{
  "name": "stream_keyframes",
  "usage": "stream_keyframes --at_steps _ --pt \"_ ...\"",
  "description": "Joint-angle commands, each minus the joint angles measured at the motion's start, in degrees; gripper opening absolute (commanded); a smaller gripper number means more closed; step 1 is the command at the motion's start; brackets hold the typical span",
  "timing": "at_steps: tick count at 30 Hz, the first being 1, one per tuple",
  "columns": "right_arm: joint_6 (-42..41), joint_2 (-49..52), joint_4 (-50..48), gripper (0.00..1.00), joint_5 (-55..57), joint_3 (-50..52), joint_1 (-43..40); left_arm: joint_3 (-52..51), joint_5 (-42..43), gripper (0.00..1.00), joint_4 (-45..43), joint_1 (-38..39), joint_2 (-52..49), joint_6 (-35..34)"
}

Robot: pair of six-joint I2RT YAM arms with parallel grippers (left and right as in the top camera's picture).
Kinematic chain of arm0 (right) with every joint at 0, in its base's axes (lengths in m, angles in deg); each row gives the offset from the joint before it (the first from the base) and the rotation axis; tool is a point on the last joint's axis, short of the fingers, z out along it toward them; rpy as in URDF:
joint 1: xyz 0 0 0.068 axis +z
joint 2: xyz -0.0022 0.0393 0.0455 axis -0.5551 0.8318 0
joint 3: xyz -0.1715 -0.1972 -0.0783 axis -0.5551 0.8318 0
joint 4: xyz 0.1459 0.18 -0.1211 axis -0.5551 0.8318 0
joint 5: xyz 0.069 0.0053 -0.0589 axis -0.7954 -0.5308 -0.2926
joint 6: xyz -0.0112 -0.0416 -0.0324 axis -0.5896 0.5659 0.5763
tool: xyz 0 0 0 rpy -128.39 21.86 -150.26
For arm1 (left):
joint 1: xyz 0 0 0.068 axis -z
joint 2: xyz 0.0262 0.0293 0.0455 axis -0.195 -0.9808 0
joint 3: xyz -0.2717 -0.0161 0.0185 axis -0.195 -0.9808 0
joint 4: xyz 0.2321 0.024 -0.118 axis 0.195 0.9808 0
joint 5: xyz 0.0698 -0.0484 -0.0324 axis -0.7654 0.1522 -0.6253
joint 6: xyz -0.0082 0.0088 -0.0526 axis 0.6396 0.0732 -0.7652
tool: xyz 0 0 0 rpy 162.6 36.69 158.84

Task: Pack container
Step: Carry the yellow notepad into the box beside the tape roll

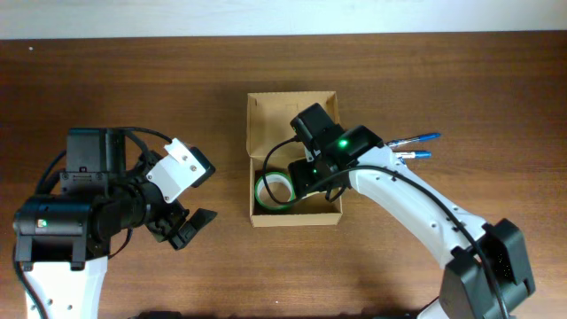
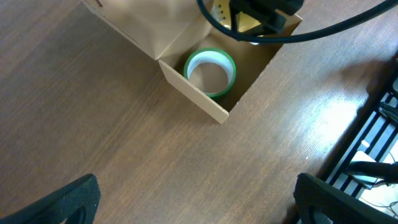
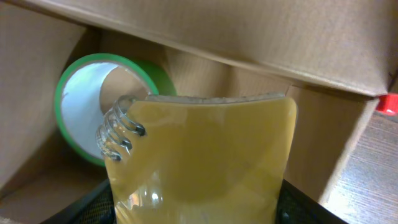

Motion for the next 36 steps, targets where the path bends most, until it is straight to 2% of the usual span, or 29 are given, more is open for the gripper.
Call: stream_keyframes --at_steps 1,14,29,31,34,36 --pt "-1.7 1.5 -0.4 0.72 1.8 -0.5 0.4 1.2 1.2 0.99 0.0 -0.3 0.1 1.2" --pt "-6.5 2.2 0.4 0.72 3.3 -0.2 0.8 1.2 1.2 1.00 0.0 -0.3 0.1 1.2" --pt "-7.7 2.2 3.2 0.72 4.8 -0.2 0.8 1.2 1.2 1.00 0.0 -0.3 0.1 1.2" --pt "-7.7 2.2 3.2 0.73 4.8 -0.2 0.8 1.2 1.2 1.00 0.0 -0.3 0.1 1.2" --pt "-7.8 2.2 3.2 0.86 4.8 -0.2 0.8 1.2 1.2 1.00 0.0 -0.3 0.1 1.2" --pt "-7.8 2.2 3.0 0.87 4.8 -0.2 0.8 1.2 1.2 1.00 0.0 -0.3 0.1 1.2"
